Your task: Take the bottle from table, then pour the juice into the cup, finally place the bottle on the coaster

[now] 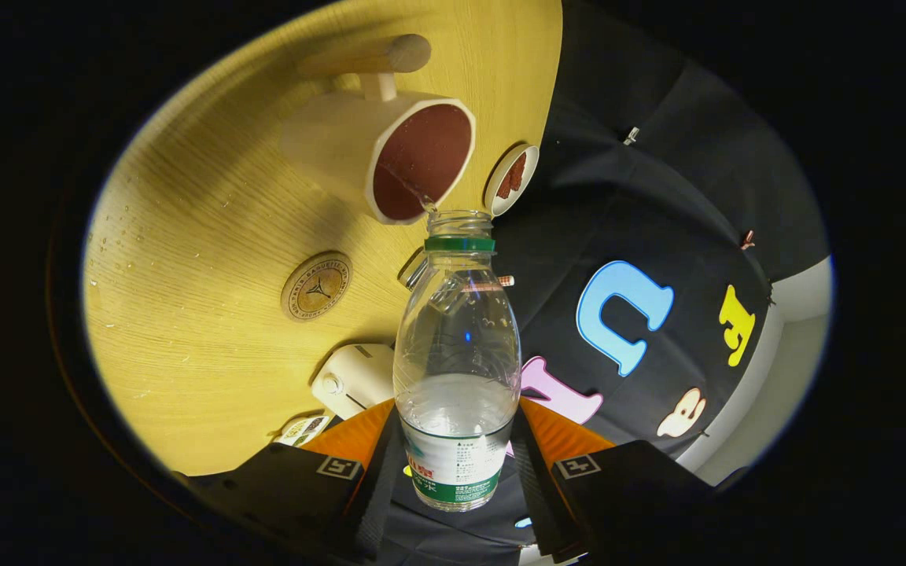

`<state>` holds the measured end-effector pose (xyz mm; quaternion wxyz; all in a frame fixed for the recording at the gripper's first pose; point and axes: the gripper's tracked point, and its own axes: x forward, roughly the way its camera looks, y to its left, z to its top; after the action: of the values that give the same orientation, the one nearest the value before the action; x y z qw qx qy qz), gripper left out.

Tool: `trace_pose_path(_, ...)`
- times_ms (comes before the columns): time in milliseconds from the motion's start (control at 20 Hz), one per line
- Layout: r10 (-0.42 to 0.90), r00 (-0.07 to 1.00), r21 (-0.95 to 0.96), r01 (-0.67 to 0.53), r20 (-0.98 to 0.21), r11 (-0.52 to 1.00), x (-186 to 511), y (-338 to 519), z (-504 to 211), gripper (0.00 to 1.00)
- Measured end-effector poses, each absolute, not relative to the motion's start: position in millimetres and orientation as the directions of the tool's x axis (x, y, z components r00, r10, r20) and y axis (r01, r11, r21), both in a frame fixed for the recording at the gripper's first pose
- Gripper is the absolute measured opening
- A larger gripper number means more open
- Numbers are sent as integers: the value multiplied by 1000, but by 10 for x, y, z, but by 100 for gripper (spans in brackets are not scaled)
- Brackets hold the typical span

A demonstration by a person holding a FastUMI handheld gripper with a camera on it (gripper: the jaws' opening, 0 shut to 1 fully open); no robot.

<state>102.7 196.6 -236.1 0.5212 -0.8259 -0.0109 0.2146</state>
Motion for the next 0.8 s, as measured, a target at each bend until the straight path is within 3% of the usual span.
trace_pose_path(800, 283, 908, -838, -120, -310, -531, 1158, 2000, -2142, 74)
